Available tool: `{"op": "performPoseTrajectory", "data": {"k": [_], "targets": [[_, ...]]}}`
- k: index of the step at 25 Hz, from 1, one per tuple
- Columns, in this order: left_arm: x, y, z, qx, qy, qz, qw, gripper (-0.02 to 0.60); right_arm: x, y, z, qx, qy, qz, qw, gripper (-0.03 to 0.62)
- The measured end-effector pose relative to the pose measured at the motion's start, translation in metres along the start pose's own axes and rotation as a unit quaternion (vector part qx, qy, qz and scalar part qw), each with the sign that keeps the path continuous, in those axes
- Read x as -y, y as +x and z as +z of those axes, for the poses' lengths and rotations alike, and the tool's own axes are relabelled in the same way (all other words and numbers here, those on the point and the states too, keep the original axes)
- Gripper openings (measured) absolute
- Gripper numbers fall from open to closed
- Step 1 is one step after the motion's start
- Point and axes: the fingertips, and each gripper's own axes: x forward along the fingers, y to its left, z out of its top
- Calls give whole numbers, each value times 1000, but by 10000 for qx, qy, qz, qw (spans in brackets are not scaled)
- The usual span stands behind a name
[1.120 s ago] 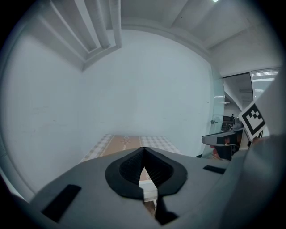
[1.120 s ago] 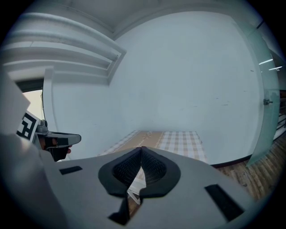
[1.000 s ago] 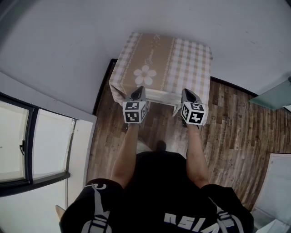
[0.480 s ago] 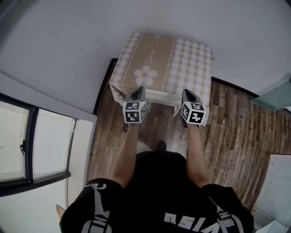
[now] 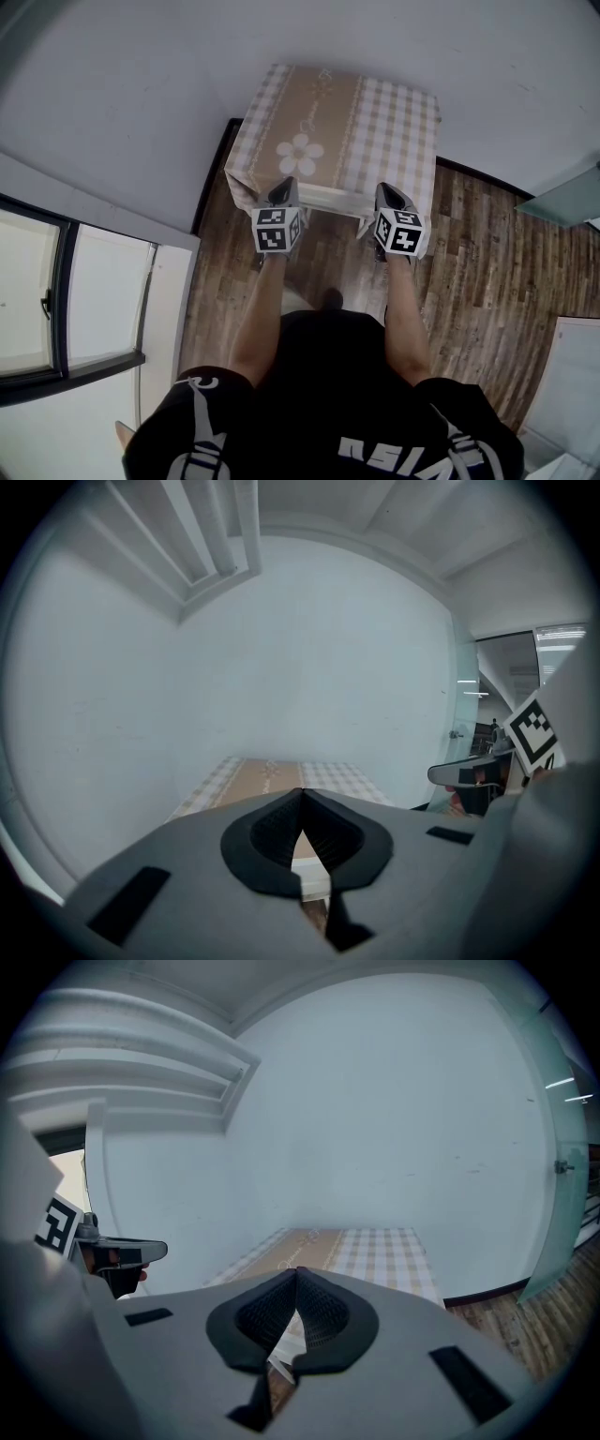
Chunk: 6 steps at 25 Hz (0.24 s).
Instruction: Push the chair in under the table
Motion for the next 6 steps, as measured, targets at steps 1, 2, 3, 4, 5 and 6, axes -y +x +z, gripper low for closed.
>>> {"op": "performPoseTrajectory", "data": {"k": [1, 2, 3, 4, 5, 6], "targets": [[-1, 0, 0, 9, -14, 8, 10000, 25, 0, 0, 0, -2, 2, 0, 10000, 12], [-2, 1, 1, 18, -17, 18, 10000, 25, 0, 1, 0, -4, 4, 0, 10000, 12], [-3, 1, 2, 23, -11, 26, 10000, 25, 0, 2, 1, -7, 7, 0, 10000, 12], [-3, 2, 3, 27, -3, 32, 10000, 25, 0, 2, 1, -11, 9, 1, 10000, 12], [-3, 2, 3, 31, 5, 35, 10000, 26, 1, 3, 1, -14, 10, 2, 10000, 12], [-4, 3, 4, 35, 13, 36, 10000, 25, 1, 4, 1, -17, 12, 4, 10000, 12]]}}
